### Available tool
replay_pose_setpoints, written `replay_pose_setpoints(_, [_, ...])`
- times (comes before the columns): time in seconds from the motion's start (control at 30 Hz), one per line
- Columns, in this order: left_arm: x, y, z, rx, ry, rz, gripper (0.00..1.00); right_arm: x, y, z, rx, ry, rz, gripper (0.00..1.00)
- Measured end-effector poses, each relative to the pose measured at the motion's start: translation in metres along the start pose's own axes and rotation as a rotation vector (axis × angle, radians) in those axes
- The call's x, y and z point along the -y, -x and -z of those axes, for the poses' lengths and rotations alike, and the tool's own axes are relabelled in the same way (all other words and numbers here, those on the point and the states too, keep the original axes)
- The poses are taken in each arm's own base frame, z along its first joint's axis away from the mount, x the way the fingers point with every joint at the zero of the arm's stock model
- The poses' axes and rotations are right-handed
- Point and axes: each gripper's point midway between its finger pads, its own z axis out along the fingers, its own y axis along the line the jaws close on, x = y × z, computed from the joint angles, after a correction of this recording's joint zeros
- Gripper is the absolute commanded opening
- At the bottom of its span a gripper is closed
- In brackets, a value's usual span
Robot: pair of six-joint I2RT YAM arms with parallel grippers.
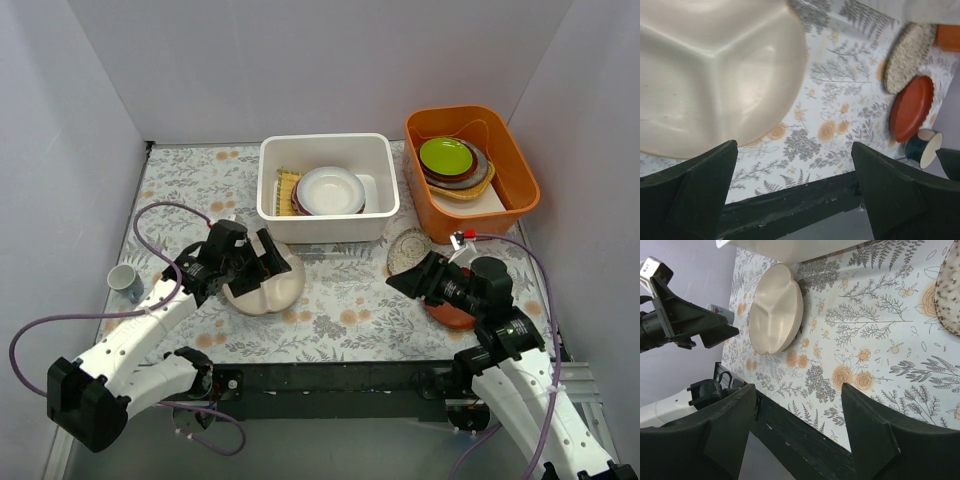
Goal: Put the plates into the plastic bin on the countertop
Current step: Pick up the plate at the center of the board.
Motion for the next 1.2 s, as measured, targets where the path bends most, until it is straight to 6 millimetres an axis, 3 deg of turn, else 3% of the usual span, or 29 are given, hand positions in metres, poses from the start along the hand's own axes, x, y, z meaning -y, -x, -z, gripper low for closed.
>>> replay_pose_setpoints(0.27, [-0.074, -0.001, -0.007, -0.047, 0.150, 0.167, 0.98, 0.007, -0.008, -0.012, -0.051, 0.005, -0.021, 0.76])
replay_pose_setpoints(0.63, [-0.129, 0.023, 0.009, 0.008, 0.278, 0.301, 0.94, 0.015, -0.020, -0.023, -0.099, 0.023, -0.032, 0.76])
replay_pose_setpoints(0.8, [-0.145, 0.013, 0.002, -0.059, 0.316, 0.336, 0.89, 0.023, -0.028, -0.026, -0.114, 0.019, -0.042, 0.76])
replay_pose_setpoints(0.87, [-0.148, 0.009, -0.002, -0.093, 0.323, 0.345, 0.82, 0.023, -0.028, -0.026, -0.115, 0.022, -0.041, 0.76])
replay_pose_setpoints(1.03, [-0.149, 0.005, -0.007, -0.131, 0.319, 0.351, 0.69, 0.021, -0.028, -0.027, -0.112, 0.038, -0.036, 0.76])
replay_pose_setpoints(1.07, [-0.148, 0.005, -0.008, -0.134, 0.314, 0.352, 0.62, 0.021, -0.028, -0.027, -0.112, 0.038, -0.036, 0.76])
replay_pose_setpoints(1.2, [-0.144, 0.009, -0.011, -0.129, 0.288, 0.354, 0.56, 0.020, -0.028, -0.027, -0.112, 0.046, -0.034, 0.77])
